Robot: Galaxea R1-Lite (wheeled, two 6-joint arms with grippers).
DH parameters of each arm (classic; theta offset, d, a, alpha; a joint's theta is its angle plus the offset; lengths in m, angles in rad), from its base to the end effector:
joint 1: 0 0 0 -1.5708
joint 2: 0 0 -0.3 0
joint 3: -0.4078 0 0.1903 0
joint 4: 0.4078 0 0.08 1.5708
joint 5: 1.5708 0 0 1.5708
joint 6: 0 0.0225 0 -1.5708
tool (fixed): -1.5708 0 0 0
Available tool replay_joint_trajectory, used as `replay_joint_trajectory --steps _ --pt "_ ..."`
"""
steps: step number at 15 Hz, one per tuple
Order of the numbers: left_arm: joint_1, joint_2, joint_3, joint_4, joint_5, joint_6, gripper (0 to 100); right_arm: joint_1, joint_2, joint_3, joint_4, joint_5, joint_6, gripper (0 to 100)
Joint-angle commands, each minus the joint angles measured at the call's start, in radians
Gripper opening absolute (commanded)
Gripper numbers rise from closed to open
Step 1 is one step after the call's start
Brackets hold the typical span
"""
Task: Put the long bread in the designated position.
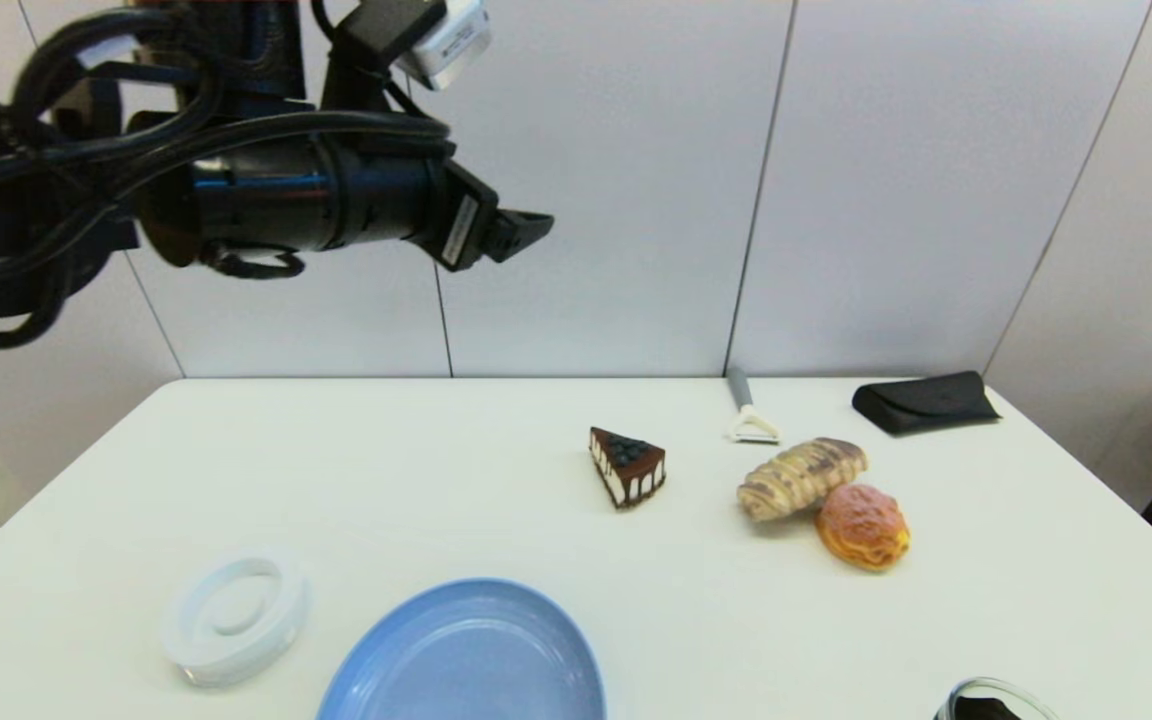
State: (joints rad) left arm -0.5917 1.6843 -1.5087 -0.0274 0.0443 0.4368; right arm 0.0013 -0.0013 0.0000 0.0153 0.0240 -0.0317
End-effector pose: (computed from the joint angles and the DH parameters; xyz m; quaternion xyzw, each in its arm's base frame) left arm 0.2666 -0.1780 0.3267 0.2306 0.0102 -0.2784 0.9323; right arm -0.0229 0.0005 0.0739 -0.0158 0.0068 0.0128 0.9998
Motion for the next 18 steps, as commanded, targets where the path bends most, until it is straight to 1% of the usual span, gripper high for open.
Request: replay_joint_trajectory --steps 1,4,6,10,13,16,18 --pt "0.055 -0.298 0.328 0.0 0.091 -0.079 100 0.0 0.001 0.0 0.0 0.001 -0.001 100" --pt "0.122 -0.437 0.459 -0.003 0.089 -0.089 100 0.0 0.001 0.0 0.0 0.001 -0.001 100" --pt "0.145 -0.526 0.558 -0.04 0.083 -0.089 100 0.0 0.001 0.0 0.0 0.001 -0.001 100" --pt "0.145 -0.712 0.76 -0.158 0.08 -0.089 100 0.0 0.001 0.0 0.0 0.001 -0.001 100" --pt "0.145 -0.89 0.941 -0.193 0.075 -0.089 100 0.0 0.001 0.0 0.0 0.001 -0.001 100" --pt "0.161 -1.025 1.076 -0.235 0.019 -0.092 100 0.0 0.001 0.0 0.0 0.001 -0.001 100" --pt "0.19 -1.101 1.156 -0.233 -0.057 -0.092 100 0.0 0.001 0.0 0.0 0.001 -0.001 100"
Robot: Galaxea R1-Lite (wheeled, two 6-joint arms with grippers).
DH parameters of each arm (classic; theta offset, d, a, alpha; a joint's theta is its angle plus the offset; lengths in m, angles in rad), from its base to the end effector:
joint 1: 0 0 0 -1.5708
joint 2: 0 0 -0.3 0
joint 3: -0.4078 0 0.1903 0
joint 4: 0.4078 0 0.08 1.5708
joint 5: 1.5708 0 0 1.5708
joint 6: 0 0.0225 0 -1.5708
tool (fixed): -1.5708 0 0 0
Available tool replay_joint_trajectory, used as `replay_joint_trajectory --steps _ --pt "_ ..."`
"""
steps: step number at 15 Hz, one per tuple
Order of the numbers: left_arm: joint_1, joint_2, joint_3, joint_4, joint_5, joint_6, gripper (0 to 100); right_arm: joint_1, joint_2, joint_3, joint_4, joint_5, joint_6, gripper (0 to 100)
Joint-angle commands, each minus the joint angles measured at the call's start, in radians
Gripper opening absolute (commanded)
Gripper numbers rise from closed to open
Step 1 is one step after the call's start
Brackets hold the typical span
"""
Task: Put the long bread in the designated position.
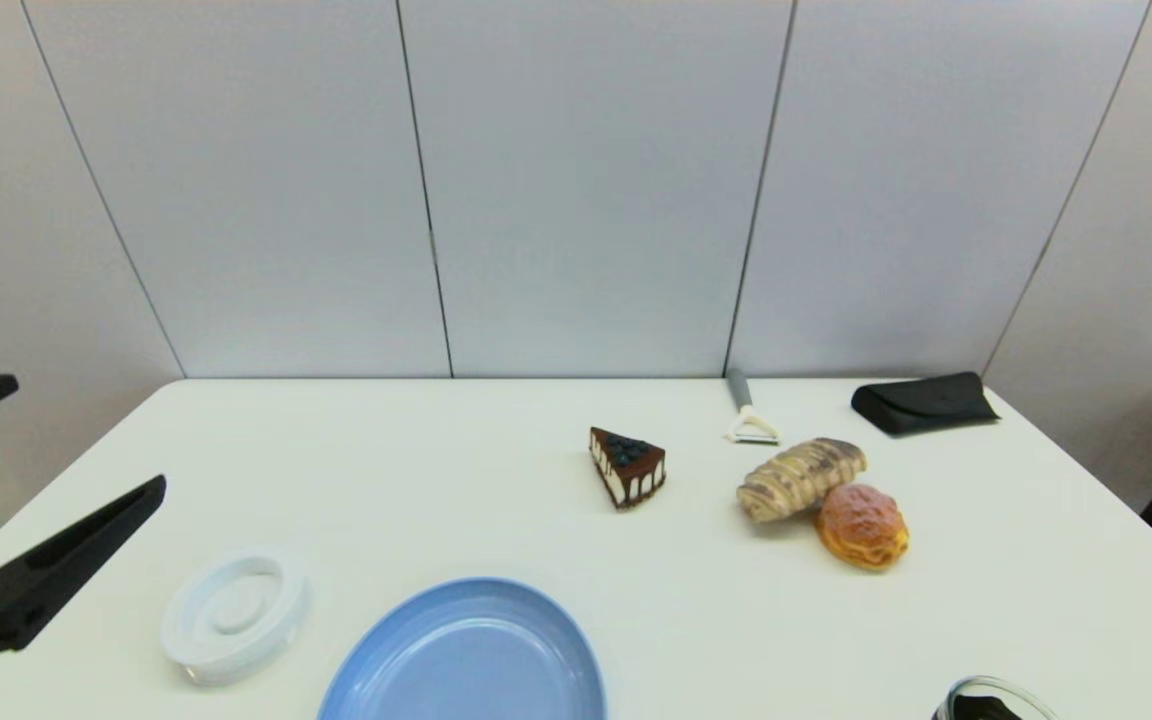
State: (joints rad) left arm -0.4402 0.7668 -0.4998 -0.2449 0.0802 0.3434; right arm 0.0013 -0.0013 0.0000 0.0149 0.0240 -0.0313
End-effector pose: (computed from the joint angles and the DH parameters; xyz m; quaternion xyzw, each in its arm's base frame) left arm 0.0684 -0.0302 0.2326 0.1709 -0.0201 -0.1782 0.9688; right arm -0.0229 0.0005 0.0739 -0.0156 0.0066 0.0128 0.9998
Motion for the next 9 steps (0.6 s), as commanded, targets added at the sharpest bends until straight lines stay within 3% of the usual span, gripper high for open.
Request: replay_joint_trajectory --steps 1,4,9 --pt "0.064 -0.219 0.175 -0.017 -0.128 0.002 100 0.0 0.001 0.0 0.0 0.001 -0.001 100" --pt "0.153 -0.304 0.231 -0.02 -0.2 0.002 100 0.0 0.001 0.0 0.0 0.001 -0.001 100" --pt "0.248 -0.457 0.359 -0.019 -0.212 -0.034 100 0.0 0.001 0.0 0.0 0.001 -0.001 100"
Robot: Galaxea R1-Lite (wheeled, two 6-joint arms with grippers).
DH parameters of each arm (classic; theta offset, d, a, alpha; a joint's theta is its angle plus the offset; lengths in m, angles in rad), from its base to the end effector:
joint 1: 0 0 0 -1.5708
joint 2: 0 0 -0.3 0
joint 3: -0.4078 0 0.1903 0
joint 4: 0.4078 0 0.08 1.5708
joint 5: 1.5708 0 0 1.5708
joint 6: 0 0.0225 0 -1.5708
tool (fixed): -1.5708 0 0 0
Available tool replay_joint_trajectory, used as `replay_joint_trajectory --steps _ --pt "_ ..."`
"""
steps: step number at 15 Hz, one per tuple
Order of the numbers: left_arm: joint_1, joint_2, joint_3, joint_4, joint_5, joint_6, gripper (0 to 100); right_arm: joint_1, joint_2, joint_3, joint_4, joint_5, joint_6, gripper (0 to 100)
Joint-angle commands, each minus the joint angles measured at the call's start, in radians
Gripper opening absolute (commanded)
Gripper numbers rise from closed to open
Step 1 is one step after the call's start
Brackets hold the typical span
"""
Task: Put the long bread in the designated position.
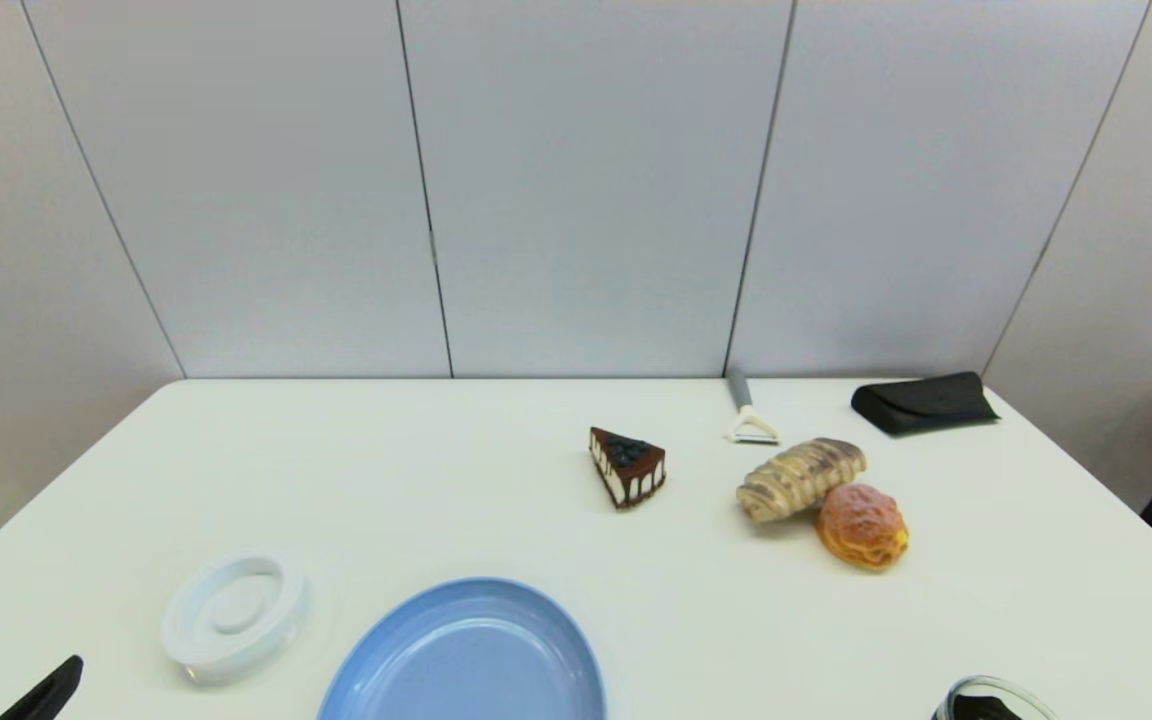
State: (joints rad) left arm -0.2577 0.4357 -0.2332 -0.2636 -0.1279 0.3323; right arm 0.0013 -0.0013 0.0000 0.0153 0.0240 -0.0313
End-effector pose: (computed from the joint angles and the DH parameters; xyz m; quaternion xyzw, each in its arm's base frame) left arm 0.0152 -0.0070 0.1717 0.1603 -0.0617 -0.1838 0.9678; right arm -0.0229 0.0005 0.0739 -0.0156 0.0068 0.0128 0.9998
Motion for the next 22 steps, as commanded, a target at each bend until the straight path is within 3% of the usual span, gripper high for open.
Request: replay_joint_trajectory --steps 1,8,11,17,19,22 --pt "0.086 -0.155 0.126 -0.002 -0.003 -0.035 100 0.0 0.001 0.0 0.0 0.001 -0.001 100" --pt "0.163 -0.155 0.235 -0.055 -0.004 -0.096 100 0.0 0.001 0.0 0.0 0.001 -0.001 100" --pt "0.262 -0.173 0.235 -0.039 -0.003 -0.17 100 0.0 0.001 0.0 0.0 0.001 -0.001 100" --pt "0.265 -0.373 0.235 0.144 0.014 -0.199 100 0.0 0.001 0.0 0.0 0.001 -0.001 100" --pt "0.264 -0.439 0.235 0.233 0.08 -0.211 100 0.0 0.001 0.0 0.0 0.001 -0.001 100" --pt "0.262 -0.436 0.235 0.264 0.094 -0.211 100 0.0 0.001 0.0 0.0 0.001 -0.001 100"
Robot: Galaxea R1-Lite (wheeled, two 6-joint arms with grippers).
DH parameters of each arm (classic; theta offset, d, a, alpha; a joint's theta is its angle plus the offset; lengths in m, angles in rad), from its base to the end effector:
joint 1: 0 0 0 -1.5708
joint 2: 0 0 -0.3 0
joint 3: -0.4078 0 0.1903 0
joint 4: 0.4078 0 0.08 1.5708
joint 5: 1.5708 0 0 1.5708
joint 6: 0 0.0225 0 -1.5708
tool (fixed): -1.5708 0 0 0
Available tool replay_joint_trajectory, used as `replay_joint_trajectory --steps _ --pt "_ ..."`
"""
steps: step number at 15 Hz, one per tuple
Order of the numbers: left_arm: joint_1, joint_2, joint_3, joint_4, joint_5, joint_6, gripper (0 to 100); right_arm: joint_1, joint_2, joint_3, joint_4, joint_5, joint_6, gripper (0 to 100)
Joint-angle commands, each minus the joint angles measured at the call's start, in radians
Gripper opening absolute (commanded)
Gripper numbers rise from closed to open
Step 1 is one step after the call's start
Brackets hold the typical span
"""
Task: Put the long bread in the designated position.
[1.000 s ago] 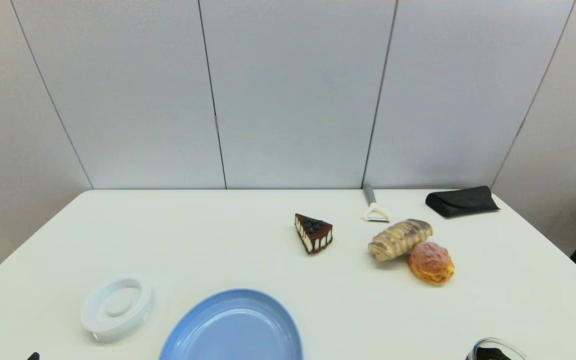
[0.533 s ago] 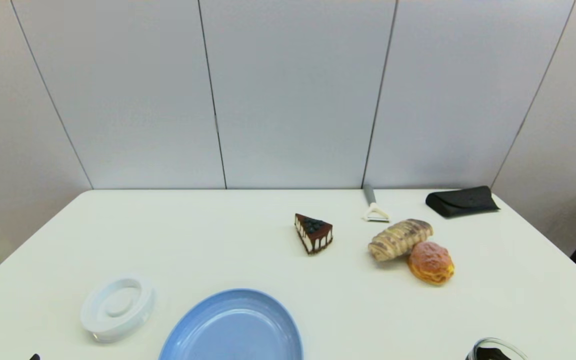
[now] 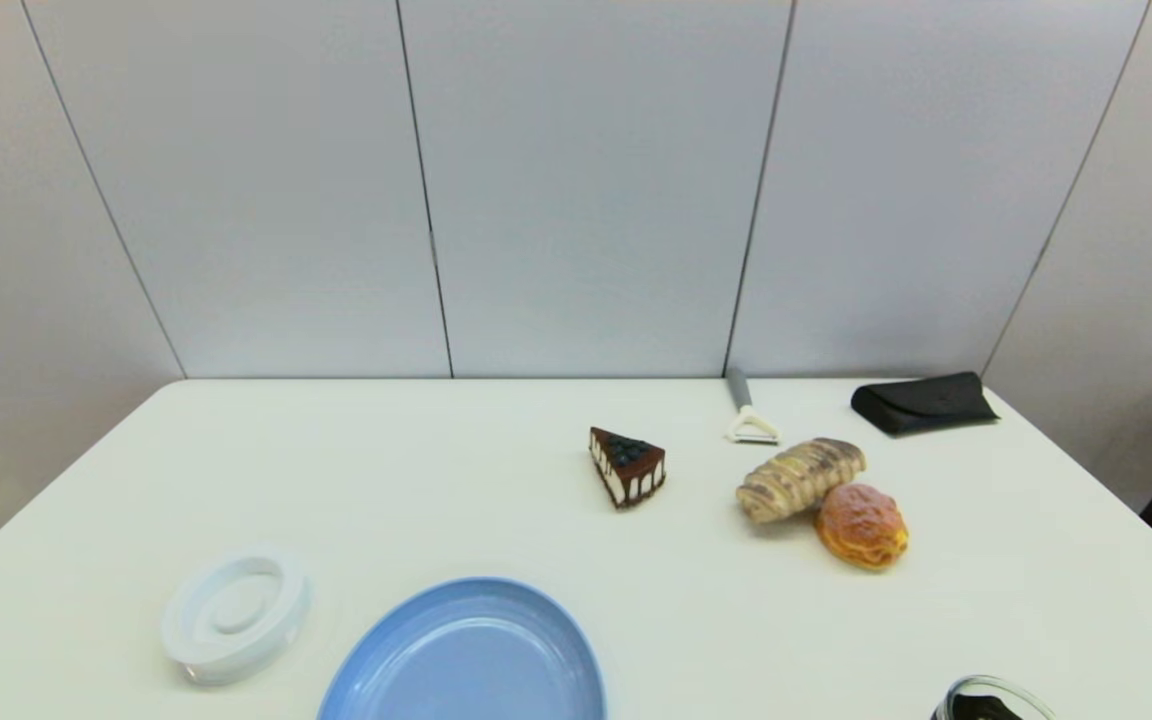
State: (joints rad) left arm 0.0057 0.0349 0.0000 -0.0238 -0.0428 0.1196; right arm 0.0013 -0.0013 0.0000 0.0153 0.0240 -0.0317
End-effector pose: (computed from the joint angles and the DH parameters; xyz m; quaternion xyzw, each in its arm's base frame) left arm -0.0201 -0.0011 0.0787 0.0596 0.0044 -0.0188 0.9980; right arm -0.0229 0.0005 0.0739 -0.0158 0.0068 0.0128 0.9998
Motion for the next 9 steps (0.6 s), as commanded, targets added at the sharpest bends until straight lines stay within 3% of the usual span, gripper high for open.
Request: replay_joint_trajectory --steps 1,9 --pt "-0.001 -0.035 0.002 0.024 0.009 -0.001 100 0.0 0.001 0.0 0.0 0.001 -0.001 100" --pt "-0.001 -0.035 0.002 0.022 0.011 -0.106 100 0.0 0.001 0.0 0.0 0.001 -0.001 100"
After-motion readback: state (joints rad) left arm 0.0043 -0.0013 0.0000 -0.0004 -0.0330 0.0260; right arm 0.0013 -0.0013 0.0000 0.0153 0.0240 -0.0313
